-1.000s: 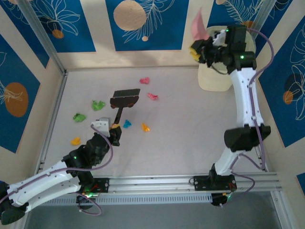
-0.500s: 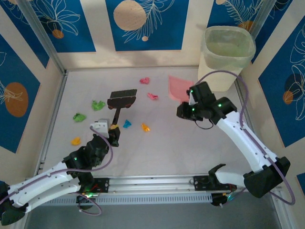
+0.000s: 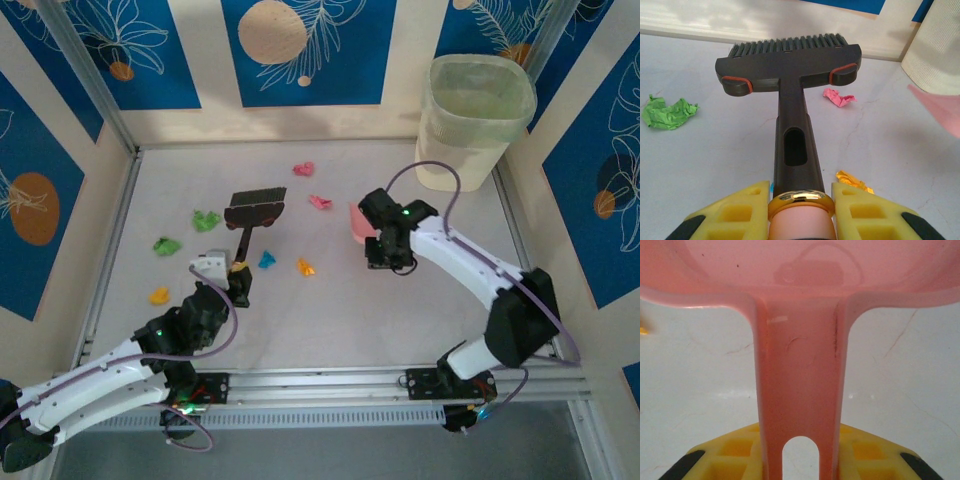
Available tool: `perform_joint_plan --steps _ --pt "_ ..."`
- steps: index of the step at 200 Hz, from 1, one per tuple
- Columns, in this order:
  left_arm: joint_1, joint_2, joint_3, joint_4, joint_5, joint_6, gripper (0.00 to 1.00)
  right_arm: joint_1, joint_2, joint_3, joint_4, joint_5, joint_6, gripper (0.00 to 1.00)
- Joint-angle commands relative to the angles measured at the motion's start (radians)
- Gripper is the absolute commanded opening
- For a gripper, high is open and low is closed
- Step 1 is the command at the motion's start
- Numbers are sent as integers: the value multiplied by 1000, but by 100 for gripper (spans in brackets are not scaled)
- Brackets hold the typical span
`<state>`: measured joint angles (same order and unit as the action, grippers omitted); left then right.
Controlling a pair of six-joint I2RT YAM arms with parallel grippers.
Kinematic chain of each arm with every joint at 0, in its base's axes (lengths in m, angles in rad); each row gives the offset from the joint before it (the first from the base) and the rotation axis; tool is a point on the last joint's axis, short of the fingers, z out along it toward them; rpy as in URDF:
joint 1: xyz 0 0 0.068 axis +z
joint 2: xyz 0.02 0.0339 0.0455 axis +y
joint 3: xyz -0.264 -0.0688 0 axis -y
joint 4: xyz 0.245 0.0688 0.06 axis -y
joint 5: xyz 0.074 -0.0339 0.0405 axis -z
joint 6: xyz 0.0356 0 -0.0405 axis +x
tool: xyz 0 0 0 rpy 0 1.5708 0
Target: Sweep away the paper scraps from the table
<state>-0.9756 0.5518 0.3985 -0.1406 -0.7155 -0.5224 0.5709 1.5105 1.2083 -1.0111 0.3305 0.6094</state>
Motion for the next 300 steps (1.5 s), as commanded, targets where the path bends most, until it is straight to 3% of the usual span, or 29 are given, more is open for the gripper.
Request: perform_joint_plan --steps 1,133,178,219,285,300 --pt "6 1 3 64 -14 -14 0 3 68 67 -12 44 -17 10" --pt "7 6 8 63 7 -21 0 -17 277 70 155 120 -68 16" --pt "6 14 10 65 7 -18 0 -36 330 62 167 84 -72 23" --pt "6 16 10 66 2 -16 0 -38 340 66 183 62 -94 31" --pt "6 15 9 66 -7 -13 0 -30 278 -4 245 104 -64 65" --pt "7 21 9 67 -4 -11 0 -18 216 -49 292 122 -52 68"
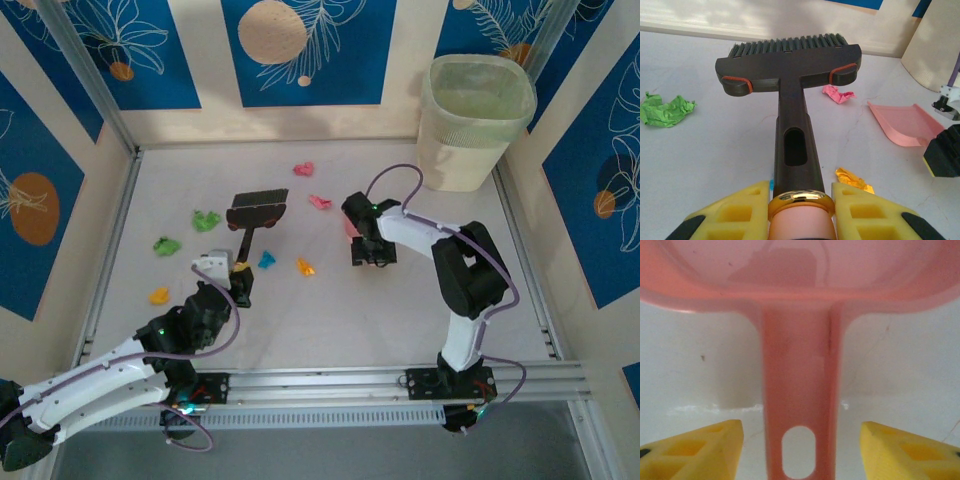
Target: Sweep away the paper scraps from the table
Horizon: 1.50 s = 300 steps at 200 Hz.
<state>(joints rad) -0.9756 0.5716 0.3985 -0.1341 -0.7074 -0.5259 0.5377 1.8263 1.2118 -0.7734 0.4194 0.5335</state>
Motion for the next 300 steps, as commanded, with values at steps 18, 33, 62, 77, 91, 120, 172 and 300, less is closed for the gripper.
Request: perform_joint_plan --steps 18,33,62,77,91,120,172,300 --pt "6 8 9 65 -9 -8 0 27 -195 -134 146 64 40 71" --pt "6 14 11 67 -6 -7 0 31 -292 -234 272 58 55 72" --pt "6 16 10 68 -8 -6 0 35 -488 -500 649 26 17 73" --pt "6 18 10 69 -10 -7 0 46 -562 -637 855 12 -1 75" --pt "6 20 10 70 -7 -6 0 69 -607 -774 1078 15 -21 76" --pt "7 25 10 76 -3 -4 0 99 -614 -885 1266 29 -32 78" --pt "6 33 9 77 -1 -5 0 104 -433 -846 1320 116 12 75" --pt "6 47 11 86 -8 8 0 174 -165 -836 1629 329 -169 62"
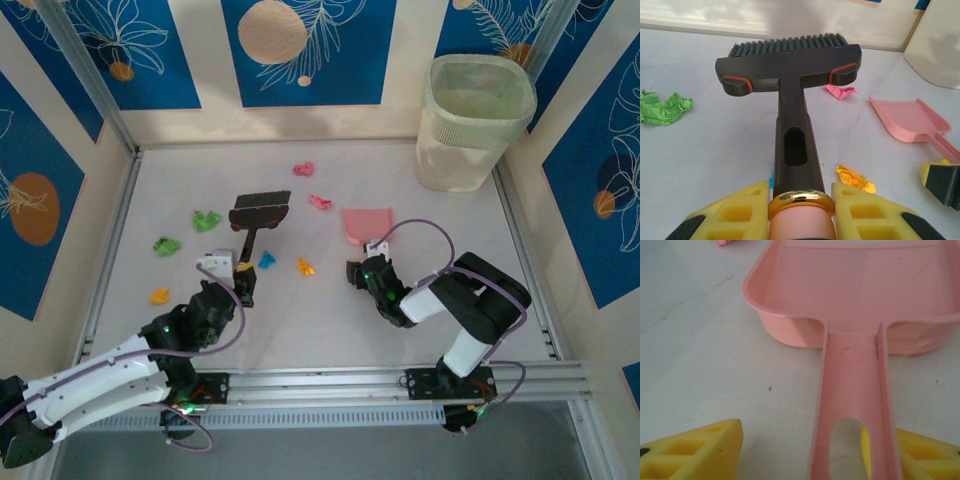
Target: Sweep away the paper scraps from the table
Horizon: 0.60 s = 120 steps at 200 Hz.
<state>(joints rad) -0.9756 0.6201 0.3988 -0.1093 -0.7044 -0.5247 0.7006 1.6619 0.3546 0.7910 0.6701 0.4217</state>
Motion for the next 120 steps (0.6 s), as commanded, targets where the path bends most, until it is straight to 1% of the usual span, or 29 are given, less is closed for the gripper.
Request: perform_joint_plan --steps 1,13,41,80,102,120 --pt "6 -1 10 62 -11 7 0 11 -1 21 65 79 -59 62" --pt "6 2 11 62 -9 9 0 10 -8 24 55 90 -69 61" --pt "7 10 11 66 -7 11 0 1 -13 31 36 85 -85 52" --pt "8 21 14 68 -5 13 0 -13 -46 44 -20 82 -97 29" --pt "8 26 13 71 -5 14 0 -18 -112 56 -104 68 -105 20" --pt "8 29 13 71 -5 16 0 -26 -185 74 -210 41 -109 15"
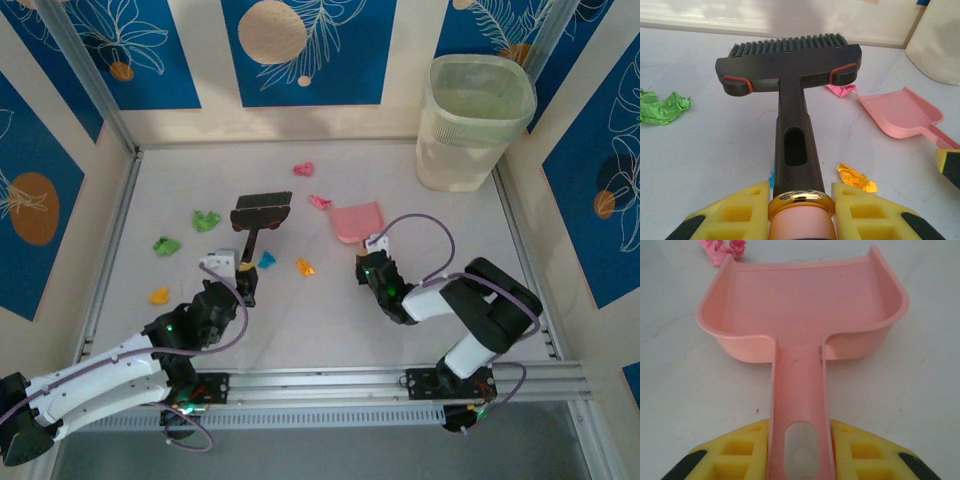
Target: Sweep away the paper scraps from the table
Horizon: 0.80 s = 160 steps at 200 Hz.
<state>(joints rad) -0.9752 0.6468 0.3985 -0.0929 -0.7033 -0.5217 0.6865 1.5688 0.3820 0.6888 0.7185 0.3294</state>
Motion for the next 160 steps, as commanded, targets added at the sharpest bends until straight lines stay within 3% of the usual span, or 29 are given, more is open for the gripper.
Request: perform_joint_plan --steps 1,35,74,106,160 --pt "8 2 14 55 -6 13 0 -12 -96 48 -114 -10 -17 15" --pt "7 5 17 53 -5 15 0 -58 -245 118 -396 -123 -4 10" --pt "7 -7 22 48 1 14 0 -158 -409 254 -812 -372 67 8" --pt "7 -35 25 34 6 4 0 -186 -494 378 -1097 -473 64 8" --pt "8 -12 102 -40 48 -45 0 -240 -531 482 -1302 -605 31 5"
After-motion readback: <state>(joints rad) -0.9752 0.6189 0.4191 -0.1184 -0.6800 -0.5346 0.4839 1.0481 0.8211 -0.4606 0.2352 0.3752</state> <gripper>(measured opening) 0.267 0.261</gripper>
